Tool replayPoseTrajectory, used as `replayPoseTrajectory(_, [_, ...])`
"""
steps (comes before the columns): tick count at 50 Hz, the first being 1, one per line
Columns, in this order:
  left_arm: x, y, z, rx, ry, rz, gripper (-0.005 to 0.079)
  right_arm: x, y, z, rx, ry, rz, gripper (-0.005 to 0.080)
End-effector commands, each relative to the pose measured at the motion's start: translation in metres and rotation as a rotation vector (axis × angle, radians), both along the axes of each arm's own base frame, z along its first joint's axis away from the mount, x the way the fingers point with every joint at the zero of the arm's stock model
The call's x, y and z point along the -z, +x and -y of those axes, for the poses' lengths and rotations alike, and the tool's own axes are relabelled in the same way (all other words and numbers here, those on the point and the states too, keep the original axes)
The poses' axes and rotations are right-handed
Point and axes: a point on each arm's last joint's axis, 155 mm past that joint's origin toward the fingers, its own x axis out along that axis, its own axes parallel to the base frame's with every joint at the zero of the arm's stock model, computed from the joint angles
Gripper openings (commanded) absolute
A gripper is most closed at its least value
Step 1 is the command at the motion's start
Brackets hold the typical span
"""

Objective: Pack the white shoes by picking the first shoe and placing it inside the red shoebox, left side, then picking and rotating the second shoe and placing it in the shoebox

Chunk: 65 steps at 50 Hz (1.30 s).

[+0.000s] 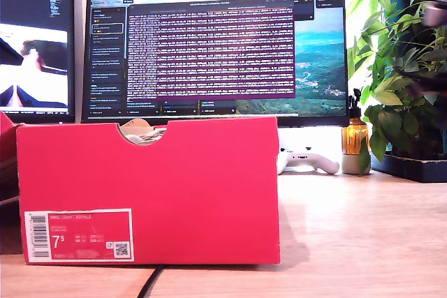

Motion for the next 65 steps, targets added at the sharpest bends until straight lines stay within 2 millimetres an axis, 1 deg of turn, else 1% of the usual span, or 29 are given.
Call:
replayPoseTrajectory(1, [0.010,-0.002,-0.001,-0.004,-0.005,-0.015,-0.0019,0.002,-0.009,0.006,0.017,0.011,0.014,-0.0012])
replayPoseTrajectory(8, [0.017,-0.004,-0.001,-0.008,-0.019,-0.032,-0.0019,-0.001,-0.023,0.007,0.022,0.067,0.078,-0.0012])
replayPoseTrajectory(12, [0.017,-0.003,-0.004,-0.022,-0.036,-0.011,-0.0019,-0.013,-0.026,0.007,0.029,0.081,0.146,-0.0012])
replayPoseTrajectory(15, [0.018,-0.002,-0.011,-0.062,-0.052,0.006,-0.0019,-0.022,-0.029,0.006,0.028,0.087,0.185,-0.0012])
replayPoseTrajectory(21, [0.023,-0.003,-0.017,-0.082,-0.058,0.018,-0.0019,-0.032,-0.033,0.003,0.020,0.087,0.219,-0.0012])
replayPoseTrajectory(25, [0.023,-0.005,-0.020,-0.090,-0.059,0.034,-0.0019,-0.035,-0.034,0.002,0.025,0.106,0.231,-0.0012])
replayPoseTrajectory(30, [0.023,-0.009,-0.025,-0.109,-0.058,0.052,-0.0019,-0.035,-0.036,-0.005,0.003,0.103,0.240,-0.0012])
replayPoseTrajectory(33, [0.022,-0.012,-0.028,-0.118,-0.059,0.067,-0.0019,-0.034,-0.039,-0.010,-0.011,0.107,0.256,-0.0012])
replayPoseTrajectory(39, [0.017,-0.021,-0.031,-0.126,-0.078,0.111,-0.0019,-0.022,-0.049,-0.015,-0.019,0.110,0.274,-0.0012])
replayPoseTrajectory(41, [0.019,-0.024,-0.033,-0.139,-0.083,0.118,-0.0019,-0.018,-0.052,-0.014,-0.015,0.107,0.283,-0.0012])
replayPoseTrajectory(49, [0.040,-0.035,-0.039,-0.168,-0.097,0.107,-0.0019,-0.005,-0.064,-0.010,0.005,0.101,0.296,-0.0012])
replayPoseTrajectory(56, [0.053,-0.042,-0.045,-0.197,-0.105,0.101,-0.0019,0.007,-0.073,-0.009,0.013,0.098,0.283,-0.0012])
replayPoseTrajectory(60, [0.054,-0.043,-0.047,-0.206,-0.105,0.093,-0.0019,0.013,-0.080,-0.009,0.013,0.099,0.284,-0.0012])
replayPoseTrajectory(65, [0.050,-0.044,-0.048,-0.211,-0.116,0.106,-0.0019,0.017,-0.088,-0.009,0.011,0.096,0.292,-0.0012])
